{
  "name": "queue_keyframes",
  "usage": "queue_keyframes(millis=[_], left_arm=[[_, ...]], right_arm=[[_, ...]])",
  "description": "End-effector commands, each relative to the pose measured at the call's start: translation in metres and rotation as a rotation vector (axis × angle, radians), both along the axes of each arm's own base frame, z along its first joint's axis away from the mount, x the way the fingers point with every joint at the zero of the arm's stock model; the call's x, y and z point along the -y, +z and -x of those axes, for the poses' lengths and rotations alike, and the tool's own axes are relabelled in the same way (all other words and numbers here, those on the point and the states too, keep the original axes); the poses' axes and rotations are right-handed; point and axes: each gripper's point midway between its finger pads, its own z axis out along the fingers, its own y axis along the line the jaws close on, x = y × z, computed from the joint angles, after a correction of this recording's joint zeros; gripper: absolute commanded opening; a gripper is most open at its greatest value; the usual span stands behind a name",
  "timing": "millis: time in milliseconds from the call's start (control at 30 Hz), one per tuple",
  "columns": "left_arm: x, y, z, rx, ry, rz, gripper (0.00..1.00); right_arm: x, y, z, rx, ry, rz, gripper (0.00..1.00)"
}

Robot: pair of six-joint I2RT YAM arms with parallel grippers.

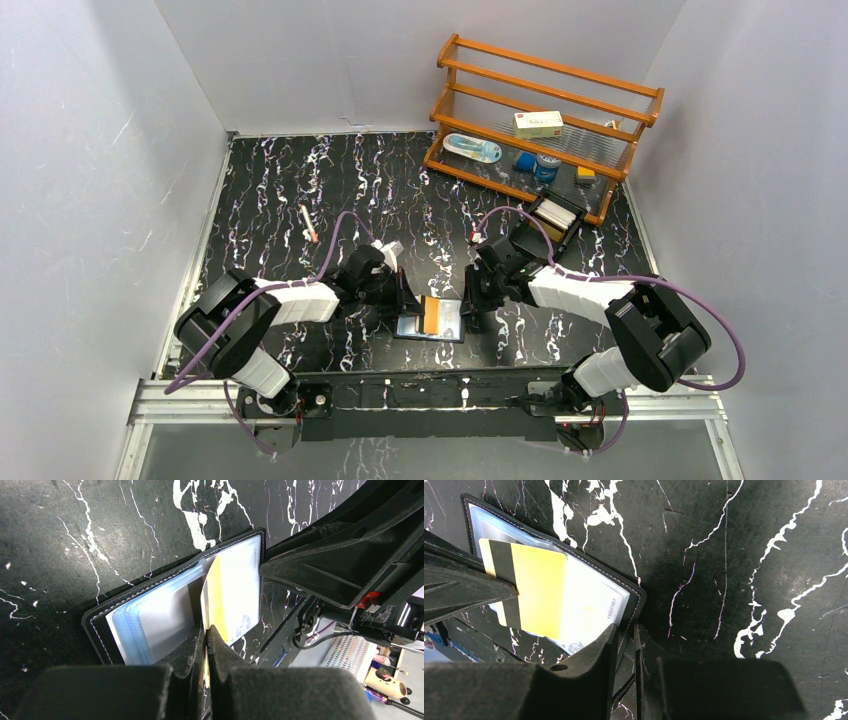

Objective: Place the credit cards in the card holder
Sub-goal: Insert the credit card into the card slot.

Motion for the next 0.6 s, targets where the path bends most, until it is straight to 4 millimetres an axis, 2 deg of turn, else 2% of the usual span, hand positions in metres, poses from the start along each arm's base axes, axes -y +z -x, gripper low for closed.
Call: queue_keyframes(millis=[0,300,567], left_arm=[[-0.012,-0.020,0.024,-0.106,-0.028,-0.066,0.00],[-0.013,-0.026,0.027,-0.165,0.006,-0.096,0.00],[-0.005,-0.026,0.014,-0.150,0.080,-0.059,0.00]], right_arm=[[0.014,-0.025,0.009,-0.033,-0.012,0.074,0.26],[0.013,-0.025,0.009,-0.035,-0.018,0.071,0.26],[0.012,-0.024,0.009,-0.044,-0.036,0.062,0.26]])
